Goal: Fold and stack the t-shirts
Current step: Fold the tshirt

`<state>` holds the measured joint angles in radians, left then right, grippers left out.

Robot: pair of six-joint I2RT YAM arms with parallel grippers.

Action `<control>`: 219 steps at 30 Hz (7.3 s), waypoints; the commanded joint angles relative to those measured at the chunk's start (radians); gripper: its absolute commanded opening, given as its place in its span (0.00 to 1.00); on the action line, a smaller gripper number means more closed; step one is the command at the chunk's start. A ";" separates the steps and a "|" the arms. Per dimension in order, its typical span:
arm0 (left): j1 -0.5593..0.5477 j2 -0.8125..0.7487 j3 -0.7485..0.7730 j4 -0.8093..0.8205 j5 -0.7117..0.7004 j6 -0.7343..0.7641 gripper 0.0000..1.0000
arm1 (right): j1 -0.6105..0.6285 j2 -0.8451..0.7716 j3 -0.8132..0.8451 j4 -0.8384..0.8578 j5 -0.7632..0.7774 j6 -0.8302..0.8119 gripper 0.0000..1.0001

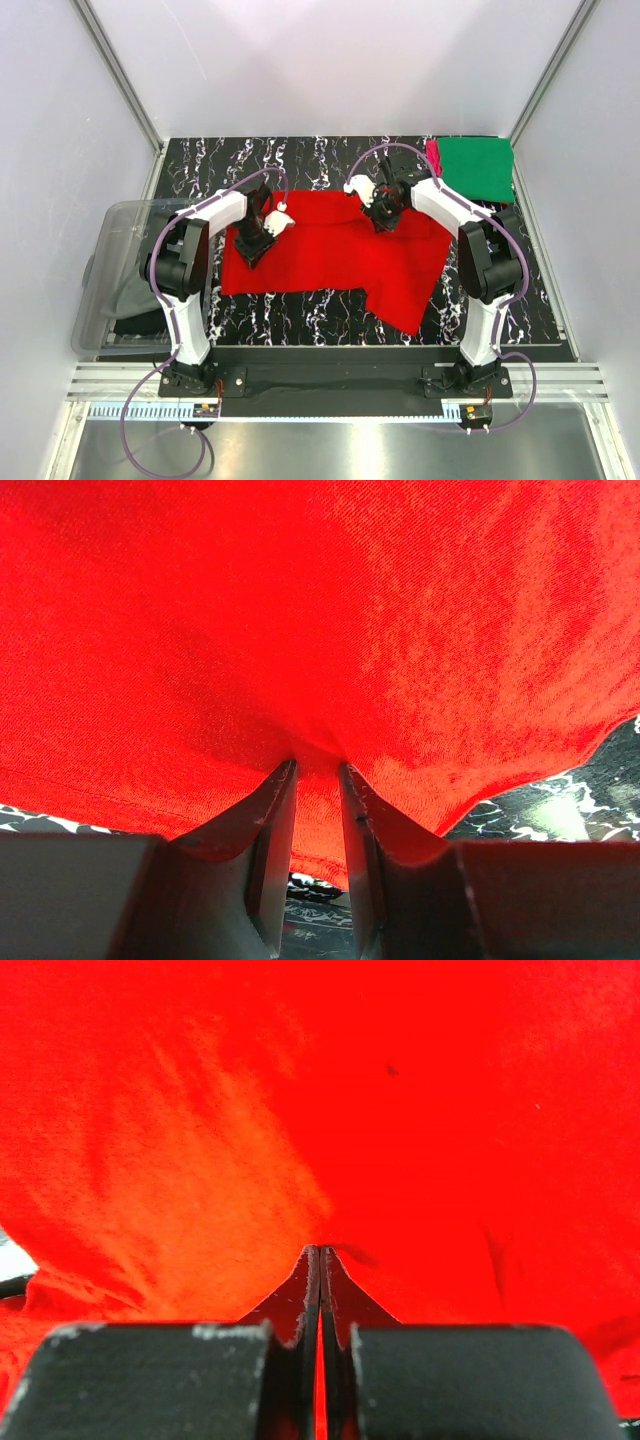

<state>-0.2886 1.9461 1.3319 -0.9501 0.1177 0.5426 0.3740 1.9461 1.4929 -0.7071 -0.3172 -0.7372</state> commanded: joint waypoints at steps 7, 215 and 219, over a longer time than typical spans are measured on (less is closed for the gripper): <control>0.003 -0.007 0.021 0.024 0.031 0.000 0.29 | 0.019 -0.006 0.055 -0.061 -0.043 0.022 0.00; 0.131 -0.131 0.170 -0.101 -0.124 0.011 0.72 | -0.080 -0.704 -0.861 -0.282 -0.336 -1.196 0.41; 0.128 -0.130 0.161 -0.102 -0.124 0.007 0.72 | -0.070 -0.690 -0.875 -0.259 -0.332 -1.196 0.41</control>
<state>-0.1593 1.8172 1.4734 -1.0660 0.0257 0.5419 0.2890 1.2446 0.6186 -0.9855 -0.6498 -1.8996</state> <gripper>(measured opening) 0.721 0.412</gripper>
